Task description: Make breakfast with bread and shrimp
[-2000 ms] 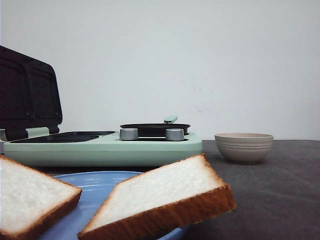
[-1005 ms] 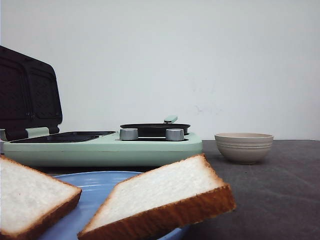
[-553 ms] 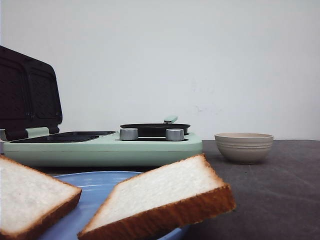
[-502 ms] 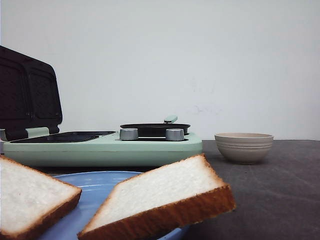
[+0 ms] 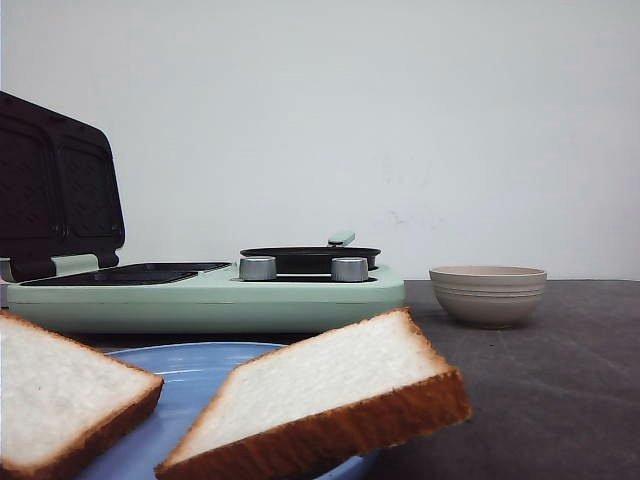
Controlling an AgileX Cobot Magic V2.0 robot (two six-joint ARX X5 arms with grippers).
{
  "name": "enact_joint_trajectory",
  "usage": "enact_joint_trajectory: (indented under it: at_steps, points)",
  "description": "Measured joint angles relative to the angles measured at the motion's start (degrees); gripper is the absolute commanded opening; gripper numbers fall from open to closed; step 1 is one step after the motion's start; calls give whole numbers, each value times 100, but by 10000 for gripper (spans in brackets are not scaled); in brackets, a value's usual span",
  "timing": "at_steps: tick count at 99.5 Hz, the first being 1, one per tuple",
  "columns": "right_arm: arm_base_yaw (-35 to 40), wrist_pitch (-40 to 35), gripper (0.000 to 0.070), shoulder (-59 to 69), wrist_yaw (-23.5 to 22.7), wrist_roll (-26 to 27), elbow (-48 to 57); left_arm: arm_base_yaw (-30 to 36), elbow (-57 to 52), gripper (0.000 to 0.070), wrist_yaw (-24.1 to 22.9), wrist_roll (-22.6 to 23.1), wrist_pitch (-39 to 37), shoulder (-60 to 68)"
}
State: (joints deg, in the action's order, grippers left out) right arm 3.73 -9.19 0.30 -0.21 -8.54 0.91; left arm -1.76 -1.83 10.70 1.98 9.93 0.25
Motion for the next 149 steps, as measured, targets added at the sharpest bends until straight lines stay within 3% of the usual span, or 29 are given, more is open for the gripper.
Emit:
enact_joint_trajectory:
  at_steps: [48,110,132,149]
  points:
    - [0,0,3,0,0,9,0,0,0,5,0,0,2,0]
    - [0,0,3,0,0,461,0,0,0,4,-15,-282,0,0]
    - [0,-2,3,0,4,916,0,0,0,4,-17,-332,-7,0]
    - [0,-7,3,0,11,1447,0,0,0,4,-46,-916,-7,0]
